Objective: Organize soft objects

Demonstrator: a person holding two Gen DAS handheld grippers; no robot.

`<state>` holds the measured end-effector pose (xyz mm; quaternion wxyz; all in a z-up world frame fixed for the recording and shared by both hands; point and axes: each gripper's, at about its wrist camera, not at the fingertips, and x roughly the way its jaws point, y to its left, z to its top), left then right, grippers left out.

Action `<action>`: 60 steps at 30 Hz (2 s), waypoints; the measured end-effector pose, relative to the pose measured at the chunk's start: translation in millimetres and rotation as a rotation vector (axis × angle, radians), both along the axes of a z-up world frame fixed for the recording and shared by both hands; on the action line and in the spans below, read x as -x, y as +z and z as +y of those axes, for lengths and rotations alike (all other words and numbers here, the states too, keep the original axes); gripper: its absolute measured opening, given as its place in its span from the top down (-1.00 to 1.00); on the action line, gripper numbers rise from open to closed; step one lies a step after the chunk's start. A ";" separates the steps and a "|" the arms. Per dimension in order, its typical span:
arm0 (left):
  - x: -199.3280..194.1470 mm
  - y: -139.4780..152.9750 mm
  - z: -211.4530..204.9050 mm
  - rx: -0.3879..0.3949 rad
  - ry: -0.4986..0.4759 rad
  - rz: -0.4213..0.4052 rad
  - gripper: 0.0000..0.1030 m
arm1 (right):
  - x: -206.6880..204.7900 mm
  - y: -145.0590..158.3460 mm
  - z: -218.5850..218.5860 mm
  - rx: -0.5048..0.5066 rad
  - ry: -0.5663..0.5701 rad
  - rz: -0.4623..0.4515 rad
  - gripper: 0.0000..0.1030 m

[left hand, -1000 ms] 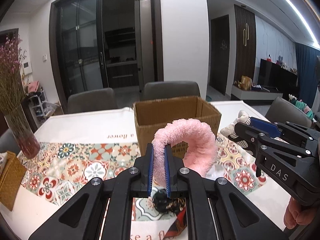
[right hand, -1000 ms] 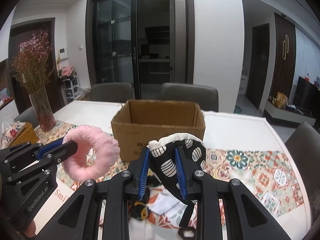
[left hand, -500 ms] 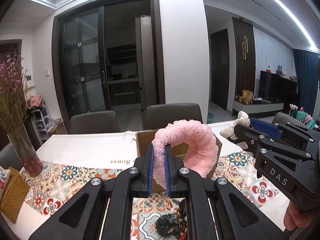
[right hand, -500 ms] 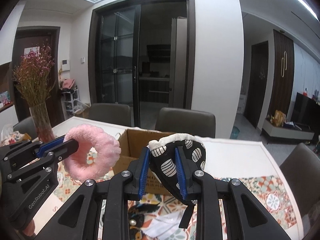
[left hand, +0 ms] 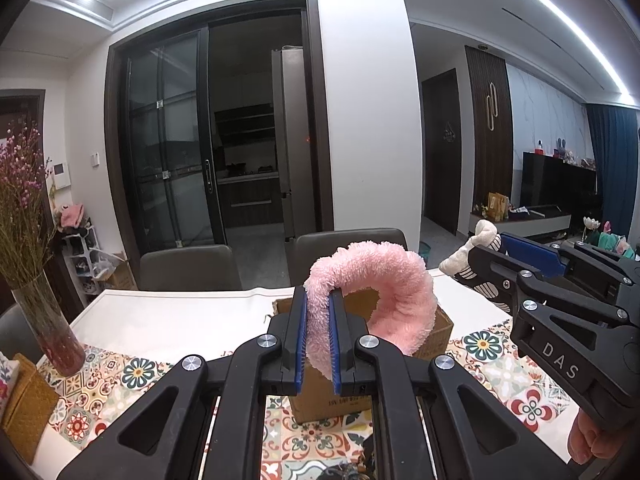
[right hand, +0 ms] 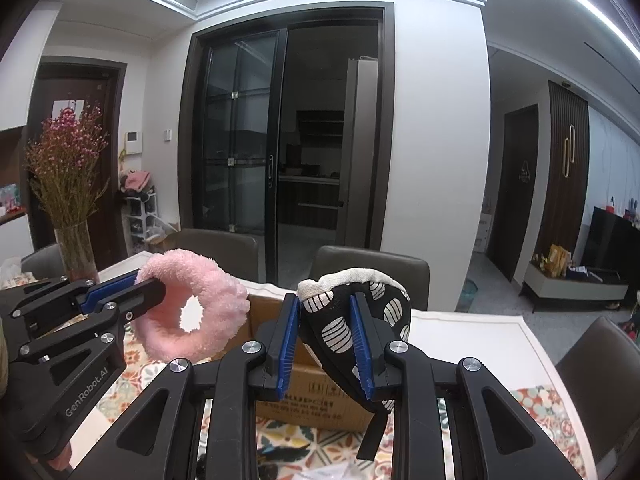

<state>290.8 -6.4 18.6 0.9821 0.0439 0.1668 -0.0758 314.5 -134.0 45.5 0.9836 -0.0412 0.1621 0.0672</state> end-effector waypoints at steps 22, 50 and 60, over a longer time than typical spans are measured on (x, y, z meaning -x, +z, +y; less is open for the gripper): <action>-75.8 -15.8 -13.2 -0.031 0.023 0.020 0.78 | -65.4 -7.1 1.7 0.039 0.033 -0.033 0.47; -155.7 -80.8 -30.0 -0.052 0.010 0.184 0.75 | -156.6 -77.1 -4.7 0.032 0.058 0.146 0.45; -155.9 -90.4 -28.3 -0.050 0.003 0.206 0.47 | -167.8 -89.6 -8.3 0.037 0.044 0.203 0.05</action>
